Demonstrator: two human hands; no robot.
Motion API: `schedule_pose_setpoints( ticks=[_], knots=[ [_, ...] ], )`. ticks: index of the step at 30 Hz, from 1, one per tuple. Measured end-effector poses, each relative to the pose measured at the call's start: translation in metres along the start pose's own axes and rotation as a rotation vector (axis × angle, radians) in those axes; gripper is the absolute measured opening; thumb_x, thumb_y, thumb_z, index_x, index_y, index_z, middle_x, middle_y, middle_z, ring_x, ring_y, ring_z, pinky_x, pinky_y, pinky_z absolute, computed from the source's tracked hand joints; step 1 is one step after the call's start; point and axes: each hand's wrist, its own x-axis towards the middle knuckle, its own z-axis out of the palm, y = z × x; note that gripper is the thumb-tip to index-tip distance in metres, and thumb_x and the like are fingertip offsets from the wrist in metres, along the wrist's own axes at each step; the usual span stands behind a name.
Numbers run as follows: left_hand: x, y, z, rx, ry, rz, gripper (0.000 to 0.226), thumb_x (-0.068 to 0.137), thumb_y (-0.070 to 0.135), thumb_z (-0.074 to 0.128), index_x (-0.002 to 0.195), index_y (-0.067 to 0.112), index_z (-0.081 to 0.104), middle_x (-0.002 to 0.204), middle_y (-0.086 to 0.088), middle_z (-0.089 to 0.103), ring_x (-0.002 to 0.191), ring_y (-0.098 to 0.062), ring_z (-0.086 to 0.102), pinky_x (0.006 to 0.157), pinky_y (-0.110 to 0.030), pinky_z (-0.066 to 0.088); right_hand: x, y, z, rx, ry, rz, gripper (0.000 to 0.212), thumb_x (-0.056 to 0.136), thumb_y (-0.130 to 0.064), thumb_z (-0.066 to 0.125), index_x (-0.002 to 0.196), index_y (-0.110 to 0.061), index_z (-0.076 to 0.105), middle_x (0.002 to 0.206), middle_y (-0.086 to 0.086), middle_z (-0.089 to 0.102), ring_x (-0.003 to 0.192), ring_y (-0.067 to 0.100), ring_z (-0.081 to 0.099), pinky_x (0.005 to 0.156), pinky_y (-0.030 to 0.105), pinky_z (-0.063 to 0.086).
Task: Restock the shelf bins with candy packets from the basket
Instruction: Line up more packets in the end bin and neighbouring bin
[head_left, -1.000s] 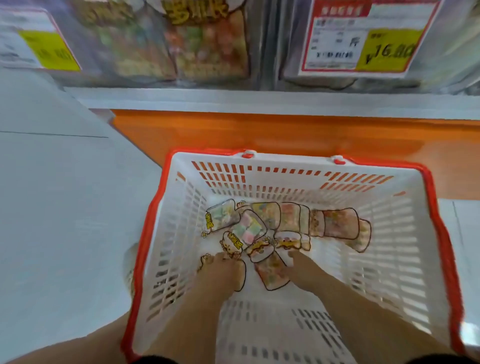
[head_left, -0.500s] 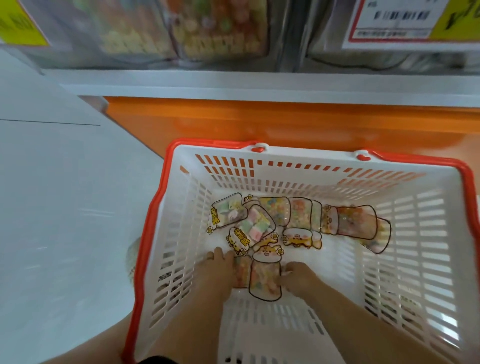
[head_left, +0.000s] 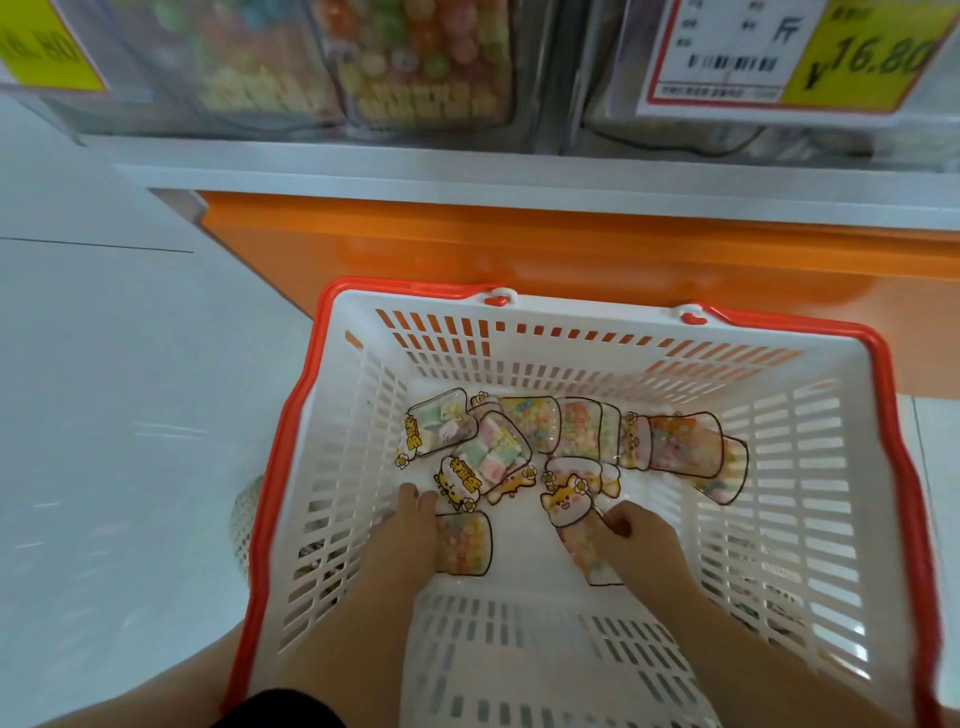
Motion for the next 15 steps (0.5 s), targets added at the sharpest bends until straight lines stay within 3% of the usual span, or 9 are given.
schedule_pose_setpoints(
  ticks=[5, 9, 13, 15],
  knots=[
    [-0.002, 0.005, -0.006, 0.105, -0.067, 0.021, 0.044, 0.091, 0.028, 0.061, 0.128, 0.019, 0.040, 0.121, -0.003, 0.047, 0.109, -0.026, 0.057, 0.084, -0.039, 0.050, 0.002, -0.006, 0.000, 0.155, -0.008, 0.052, 0.024, 0.087, -0.017, 0.059, 0.070, -0.008, 0.045, 0.066, 0.007, 0.042, 0.061, 0.019, 0.038, 0.060, 0.033, 0.031],
    [0.001, 0.014, -0.023, 0.230, -0.026, 0.083, 0.027, 0.096, 0.027, 0.052, 0.122, 0.019, 0.053, 0.124, -0.006, 0.048, 0.119, -0.028, 0.046, 0.094, -0.041, 0.047, 0.009, -0.007, -0.007, 0.302, -0.046, 0.129, 0.021, 0.089, -0.014, 0.060, 0.076, 0.002, 0.059, 0.068, 0.010, 0.056, 0.063, 0.021, 0.054, 0.063, 0.033, 0.042],
    [0.003, 0.013, -0.046, 0.022, -0.181, 0.131, 0.019, 0.094, 0.013, 0.055, 0.103, 0.024, 0.068, 0.114, 0.001, 0.064, 0.107, -0.019, 0.061, 0.090, -0.030, 0.052, 0.012, -0.013, -0.021, 0.367, -0.039, 0.132, 0.018, 0.089, -0.014, 0.063, 0.083, 0.003, 0.068, 0.070, 0.008, 0.063, 0.065, 0.022, 0.059, 0.063, 0.031, 0.045],
    [-0.001, 0.013, -0.062, -0.085, -0.260, 0.152, 0.019, 0.094, 0.014, 0.063, 0.107, 0.021, 0.075, 0.116, 0.002, 0.068, 0.105, -0.014, 0.062, 0.087, -0.022, 0.050, 0.012, -0.018, -0.028, 0.392, -0.038, 0.120, 0.017, 0.089, -0.014, 0.066, 0.082, 0.001, 0.071, 0.071, 0.007, 0.065, 0.066, 0.022, 0.060, 0.063, 0.030, 0.047]
  ],
)
